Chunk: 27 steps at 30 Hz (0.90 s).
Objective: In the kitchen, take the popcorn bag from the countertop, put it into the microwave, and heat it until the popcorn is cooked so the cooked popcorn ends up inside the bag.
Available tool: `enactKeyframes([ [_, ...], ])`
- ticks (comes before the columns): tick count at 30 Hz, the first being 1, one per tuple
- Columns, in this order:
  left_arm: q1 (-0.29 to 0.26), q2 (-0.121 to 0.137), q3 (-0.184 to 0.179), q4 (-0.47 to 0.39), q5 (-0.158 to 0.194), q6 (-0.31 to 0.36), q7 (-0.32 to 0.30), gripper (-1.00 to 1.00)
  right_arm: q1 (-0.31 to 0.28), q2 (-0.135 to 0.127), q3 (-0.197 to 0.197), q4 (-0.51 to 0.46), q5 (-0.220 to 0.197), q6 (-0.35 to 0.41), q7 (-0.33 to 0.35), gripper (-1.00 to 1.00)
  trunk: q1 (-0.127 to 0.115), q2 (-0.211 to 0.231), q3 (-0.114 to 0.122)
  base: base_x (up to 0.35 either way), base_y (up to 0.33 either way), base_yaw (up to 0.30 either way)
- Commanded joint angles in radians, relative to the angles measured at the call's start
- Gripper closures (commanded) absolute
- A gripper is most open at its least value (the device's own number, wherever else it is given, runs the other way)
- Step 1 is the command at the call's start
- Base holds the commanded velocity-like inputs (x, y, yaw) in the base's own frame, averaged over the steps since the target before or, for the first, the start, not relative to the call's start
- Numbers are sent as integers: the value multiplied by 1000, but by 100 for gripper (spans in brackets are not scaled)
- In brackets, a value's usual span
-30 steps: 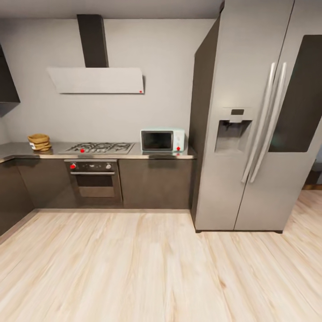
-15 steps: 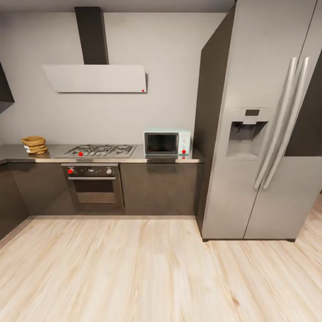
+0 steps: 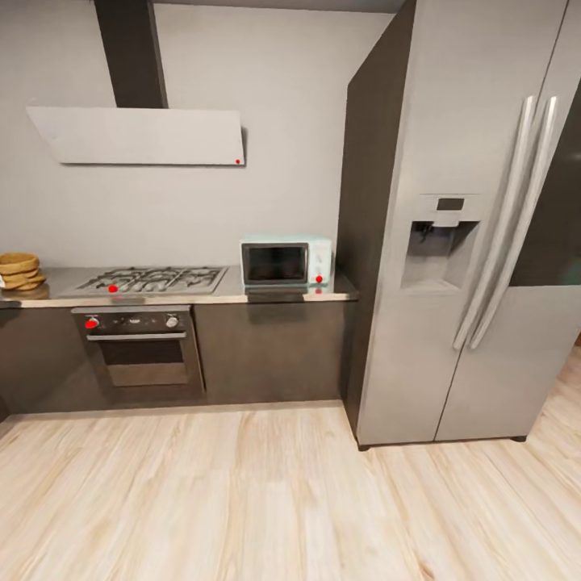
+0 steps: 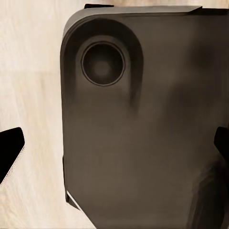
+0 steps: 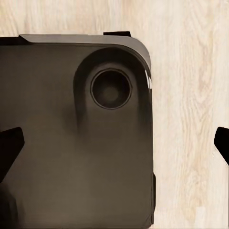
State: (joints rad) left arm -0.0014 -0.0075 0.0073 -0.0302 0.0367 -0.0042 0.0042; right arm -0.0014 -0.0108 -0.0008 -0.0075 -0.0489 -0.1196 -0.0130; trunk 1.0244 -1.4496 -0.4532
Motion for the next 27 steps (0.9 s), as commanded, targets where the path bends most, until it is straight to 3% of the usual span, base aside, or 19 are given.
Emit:
enactKeyframes([
  [1, 0, 0, 0, -1, 4, 0, 0, -100, 0, 0, 2, 0, -4, -3, -1, -100, 1, 0, -1, 322, 0, -1],
  [27, 0, -2, 0, -1, 15, 1, 2, -100, 0, -2, 4, 0, -3, 0, -1, -100, 1, 0, -1, 322, 0, 0],
])
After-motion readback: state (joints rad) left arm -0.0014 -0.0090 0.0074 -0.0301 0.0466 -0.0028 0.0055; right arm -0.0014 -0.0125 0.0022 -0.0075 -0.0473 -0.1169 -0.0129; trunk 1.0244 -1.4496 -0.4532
